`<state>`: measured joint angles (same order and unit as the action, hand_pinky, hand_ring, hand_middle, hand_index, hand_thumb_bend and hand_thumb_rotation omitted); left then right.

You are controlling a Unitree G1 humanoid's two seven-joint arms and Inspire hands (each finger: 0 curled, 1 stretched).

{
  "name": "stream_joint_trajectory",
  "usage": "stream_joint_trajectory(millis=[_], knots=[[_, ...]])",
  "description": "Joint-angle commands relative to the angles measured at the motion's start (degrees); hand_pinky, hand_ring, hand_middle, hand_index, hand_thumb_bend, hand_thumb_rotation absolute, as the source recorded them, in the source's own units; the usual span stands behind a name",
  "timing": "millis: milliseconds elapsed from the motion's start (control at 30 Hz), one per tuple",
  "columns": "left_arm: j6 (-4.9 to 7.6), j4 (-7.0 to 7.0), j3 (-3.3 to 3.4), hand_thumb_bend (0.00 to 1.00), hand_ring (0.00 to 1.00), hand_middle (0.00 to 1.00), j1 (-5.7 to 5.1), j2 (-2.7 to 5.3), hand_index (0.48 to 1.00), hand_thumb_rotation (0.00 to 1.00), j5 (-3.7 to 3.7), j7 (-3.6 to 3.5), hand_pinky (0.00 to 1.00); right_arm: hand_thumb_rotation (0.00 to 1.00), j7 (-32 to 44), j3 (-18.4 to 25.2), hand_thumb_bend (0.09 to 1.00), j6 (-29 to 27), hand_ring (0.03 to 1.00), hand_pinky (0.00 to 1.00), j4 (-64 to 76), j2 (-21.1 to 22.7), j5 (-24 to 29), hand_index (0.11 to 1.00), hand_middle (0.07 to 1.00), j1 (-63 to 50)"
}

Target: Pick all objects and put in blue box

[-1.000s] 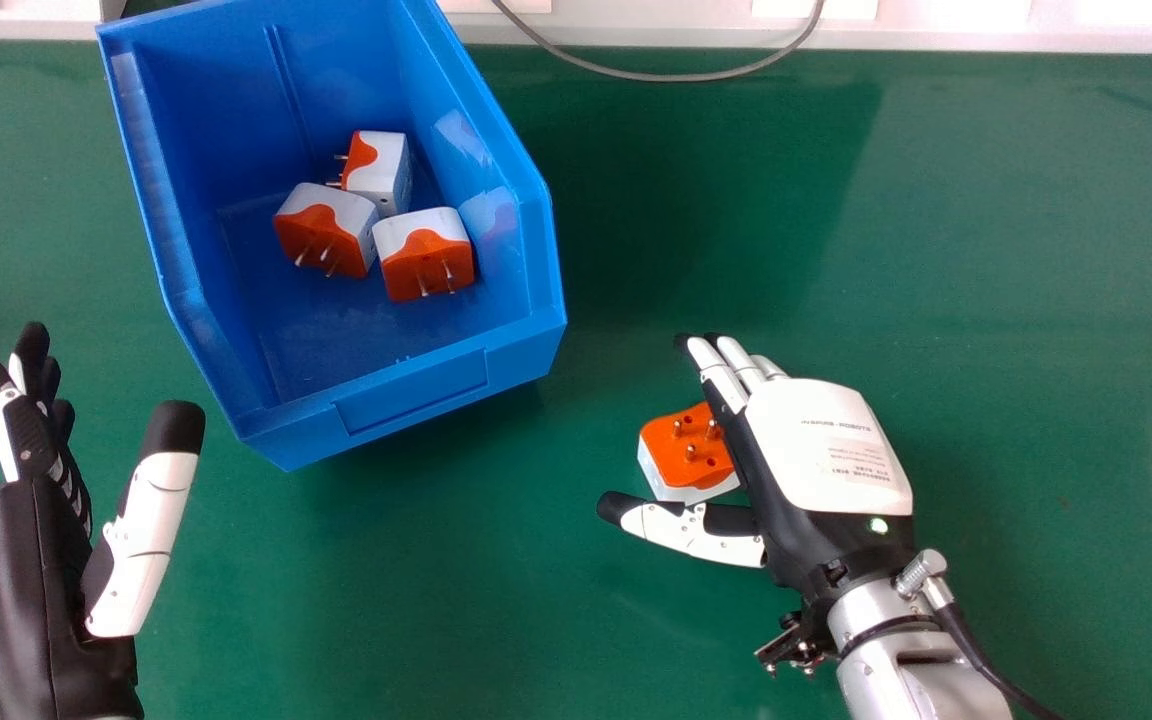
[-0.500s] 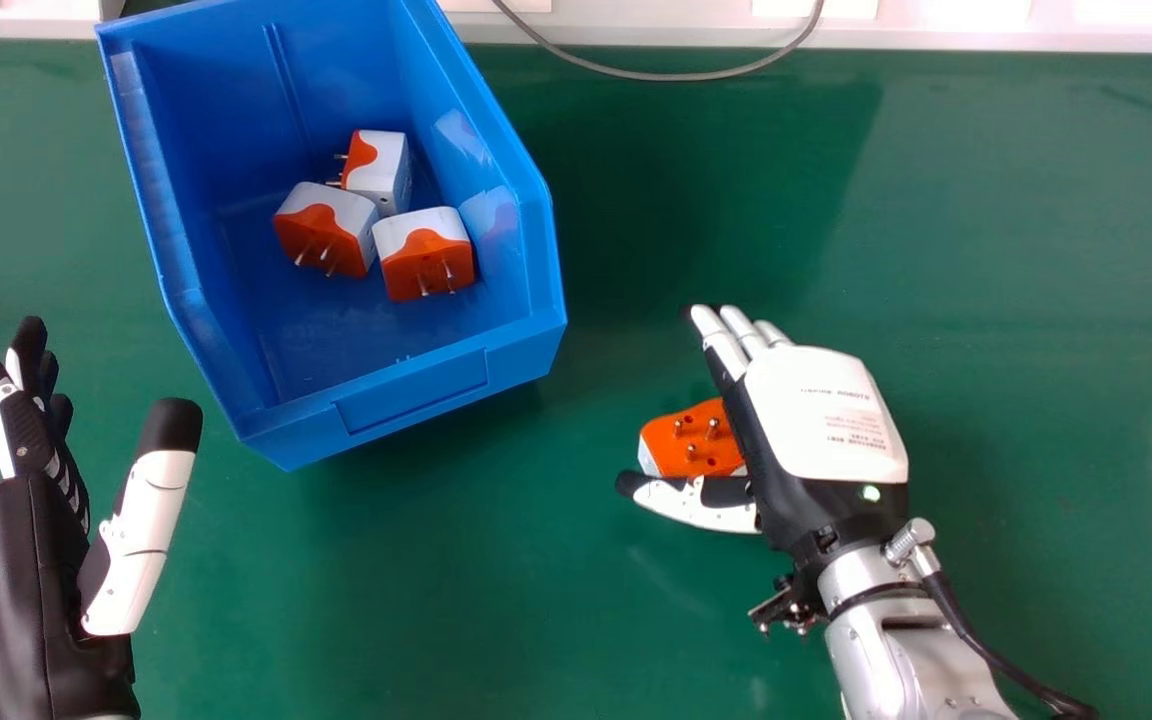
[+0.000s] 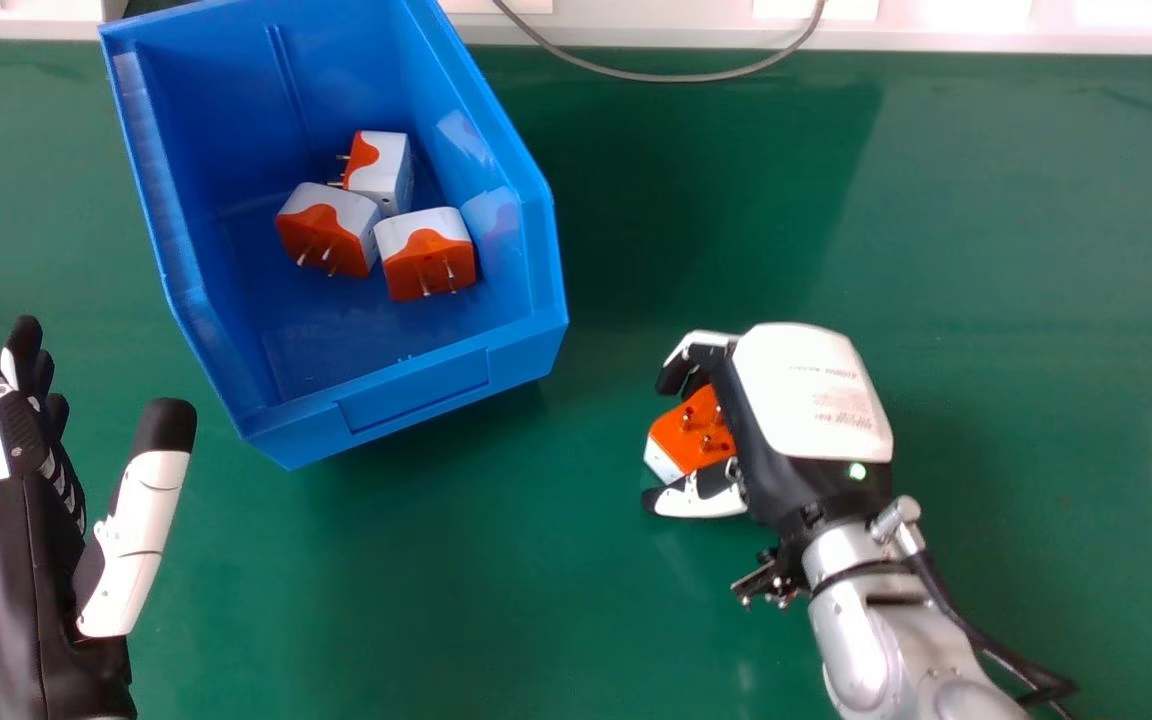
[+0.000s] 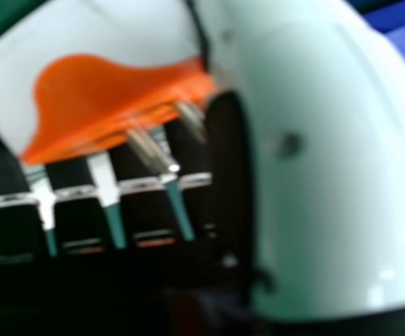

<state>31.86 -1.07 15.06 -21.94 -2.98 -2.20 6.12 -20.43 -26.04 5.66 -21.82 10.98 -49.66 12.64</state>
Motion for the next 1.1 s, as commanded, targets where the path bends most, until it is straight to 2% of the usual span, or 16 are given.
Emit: stream_joint_trajectory(millis=[0, 133, 333, 567, 833, 1067], knots=[[0.57, -1.59, 0.38, 0.85, 1.0, 1.0, -0.15, -0.4, 1.0, 0.76, 0.08, -0.14, 1.0, 0.0, 1.3, 0.0, 0.496, 0.51, 0.436, 0.35, 1.56, 0.23, 0.74, 0.553, 0.496, -0.66], [0.41, -1.66, 0.4, 0.85, 1.0, 1.0, -0.22, -0.44, 1.0, 0.76, 0.07, -0.13, 1.0, 0.0, 2.16, 0.4, 0.494, 0.47, 0.433, 0.34, 2.6, 0.08, 1.85, 0.552, 0.498, -0.84], [-0.19, -2.61, 0.21, 0.85, 1.0, 1.0, -0.68, -0.22, 1.0, 0.76, 0.04, -0.17, 1.0, 0.0, 1.99, 0.62, 0.493, 0.17, 0.432, 0.34, 4.47, 0.12, 2.83, 0.553, 0.5, -1.31], [-0.47, -3.3, 0.08, 0.86, 1.0, 1.0, -1.07, -0.08, 1.0, 0.75, -0.02, -0.19, 1.0, 0.0, 3.38, 1.07, 0.49, 0.46, 0.43, 0.34, 13.41, 0.93, 2.32, 0.558, 0.506, -4.25], [-0.96, -3.37, 0.03, 0.86, 1.0, 1.0, -0.74, -0.12, 1.0, 0.75, -0.88, 0.24, 1.0, 0.0, 8.98, 2.63, 0.484, -1.16, 0.424, 0.32, 31.7, 3.7, 3.43, 0.577, 0.507, -12.35], [-1.28, -3.03, 0.05, 0.86, 1.0, 1.0, 0.01, -0.33, 1.0, 0.75, -1.94, 0.52, 1.0, 0.0, 13.45, 2.36, 0.488, -8.68, 0.426, 0.34, 41.29, 7.52, 6.05, 0.558, 0.487, -18.55]])
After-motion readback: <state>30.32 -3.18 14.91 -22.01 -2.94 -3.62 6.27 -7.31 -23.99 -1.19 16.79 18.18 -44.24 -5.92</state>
